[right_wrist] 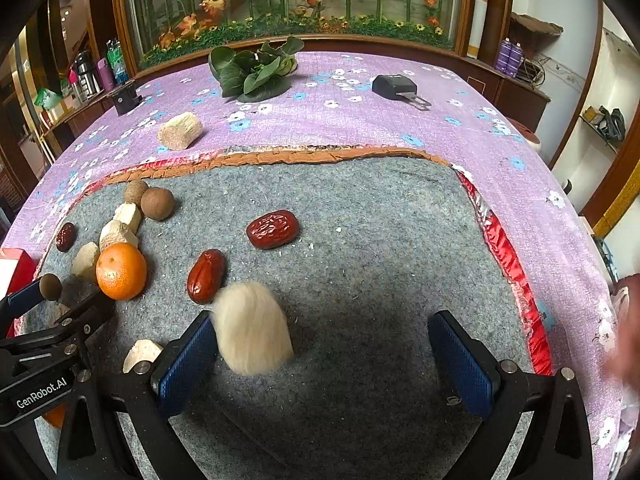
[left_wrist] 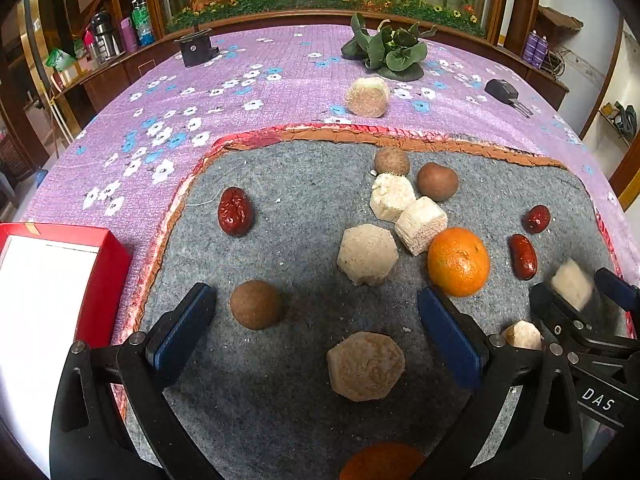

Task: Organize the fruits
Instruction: 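Move the left tool toward the mandarin orange on the grey mat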

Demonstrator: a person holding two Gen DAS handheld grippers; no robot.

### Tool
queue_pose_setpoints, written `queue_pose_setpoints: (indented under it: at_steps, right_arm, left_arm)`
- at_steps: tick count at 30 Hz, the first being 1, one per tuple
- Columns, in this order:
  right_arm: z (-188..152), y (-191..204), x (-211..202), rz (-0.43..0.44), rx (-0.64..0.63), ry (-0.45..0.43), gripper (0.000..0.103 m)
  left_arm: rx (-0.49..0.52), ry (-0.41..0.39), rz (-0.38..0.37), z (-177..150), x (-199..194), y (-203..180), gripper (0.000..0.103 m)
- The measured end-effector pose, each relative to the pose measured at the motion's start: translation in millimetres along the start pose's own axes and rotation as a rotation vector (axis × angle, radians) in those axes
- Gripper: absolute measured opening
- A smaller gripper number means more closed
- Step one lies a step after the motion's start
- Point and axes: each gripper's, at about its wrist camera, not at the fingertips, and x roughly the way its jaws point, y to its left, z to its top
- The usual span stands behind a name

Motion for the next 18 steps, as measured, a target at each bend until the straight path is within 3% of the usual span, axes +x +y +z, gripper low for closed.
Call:
queue_pose_setpoints:
  at_steps: [15, 18]
  right_arm:
    - [1.9, 1.9, 0.8, -0.011, 0.013, 0.005, 0.103]
    - [0.1, 2.7, -7.1, 0.072, -0.03, -0.016, 0.099]
  left_arm:
    - [0.0, 0.0, 0.001, -0.5, 0.0, 0.1, 0.103]
    - [0.037, 0.018, -0.024, -3.7, -5.1, 3.6, 0.103]
